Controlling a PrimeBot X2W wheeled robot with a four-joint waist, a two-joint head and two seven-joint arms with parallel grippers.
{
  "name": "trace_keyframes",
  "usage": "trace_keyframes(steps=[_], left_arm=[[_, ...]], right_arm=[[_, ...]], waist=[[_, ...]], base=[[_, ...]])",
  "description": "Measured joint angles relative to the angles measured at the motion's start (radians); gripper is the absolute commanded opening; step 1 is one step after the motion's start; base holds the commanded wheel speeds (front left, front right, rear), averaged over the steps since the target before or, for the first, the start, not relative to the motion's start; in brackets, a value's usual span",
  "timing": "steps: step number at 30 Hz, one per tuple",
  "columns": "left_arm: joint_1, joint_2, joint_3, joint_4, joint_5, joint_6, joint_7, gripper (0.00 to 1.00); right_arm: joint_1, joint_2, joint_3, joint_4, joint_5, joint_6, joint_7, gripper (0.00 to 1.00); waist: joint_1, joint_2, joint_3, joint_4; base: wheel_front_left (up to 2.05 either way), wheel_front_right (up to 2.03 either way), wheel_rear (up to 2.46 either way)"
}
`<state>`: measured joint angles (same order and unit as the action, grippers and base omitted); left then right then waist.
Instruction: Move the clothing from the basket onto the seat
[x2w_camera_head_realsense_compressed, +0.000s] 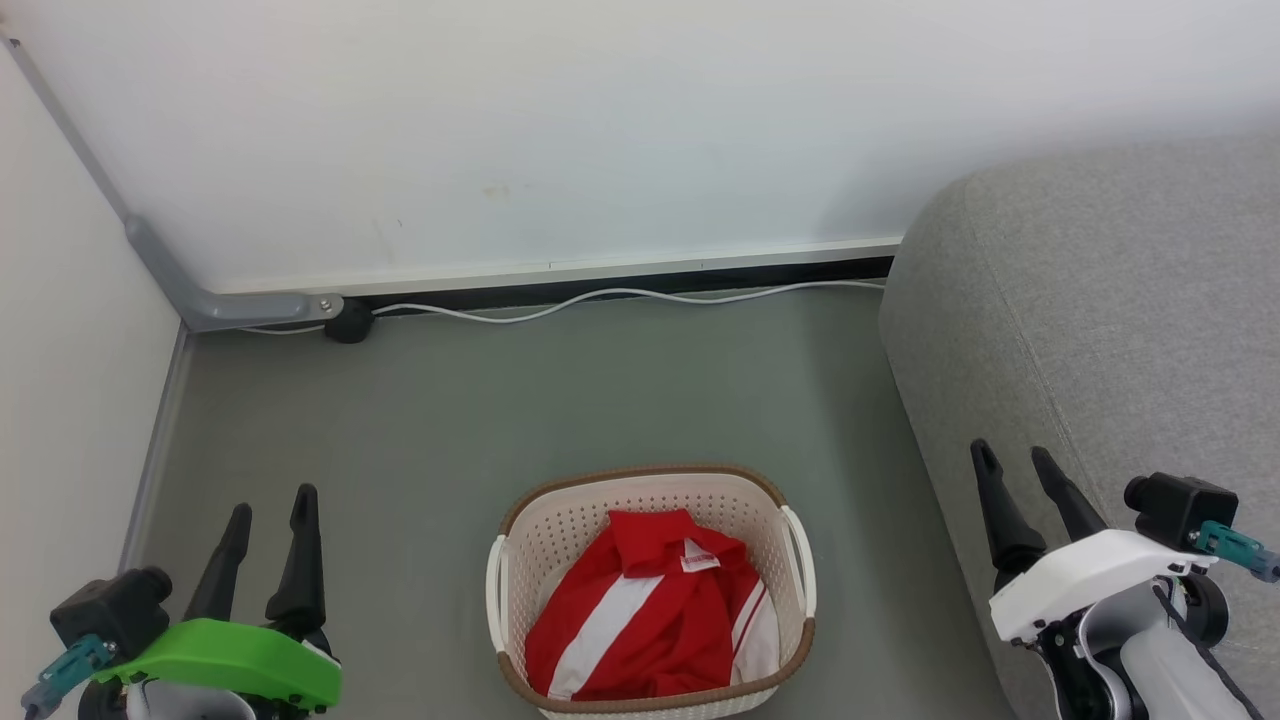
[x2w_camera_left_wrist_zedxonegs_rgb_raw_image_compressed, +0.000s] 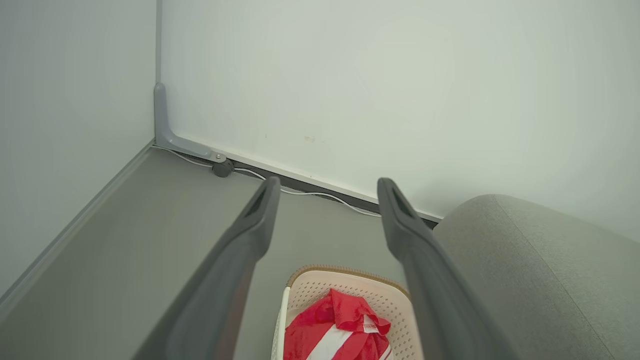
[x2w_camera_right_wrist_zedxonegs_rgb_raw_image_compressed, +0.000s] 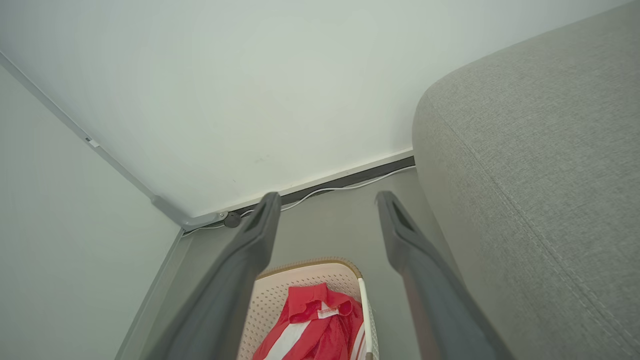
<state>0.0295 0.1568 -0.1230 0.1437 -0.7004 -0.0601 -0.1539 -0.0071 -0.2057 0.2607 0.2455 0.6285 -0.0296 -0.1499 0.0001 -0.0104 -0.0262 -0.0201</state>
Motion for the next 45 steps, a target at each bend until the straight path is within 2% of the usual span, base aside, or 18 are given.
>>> trace_keyframes(steps=[29,45], left_arm=[[0.038,0.013,-0.017,-0.057,0.346,-0.005,-0.098,1.00],[0.040,0.010,-0.007,-0.043,0.347,-0.028,-0.098,1.00]], right_arm=[[-0.003,-0.041,0.100,0.005,-0.299,-0.053,-0.097,1.00],[-0.006,-0.040,0.101,0.010,-0.304,-0.052,-0.098,1.00]], waist=[[0.0000,0.0000,0.000,-0.013],[0.0000,0.0000,0.002,-0.019]], base=[[0.00,0.00,0.00],[0.00,0.00,0.00]])
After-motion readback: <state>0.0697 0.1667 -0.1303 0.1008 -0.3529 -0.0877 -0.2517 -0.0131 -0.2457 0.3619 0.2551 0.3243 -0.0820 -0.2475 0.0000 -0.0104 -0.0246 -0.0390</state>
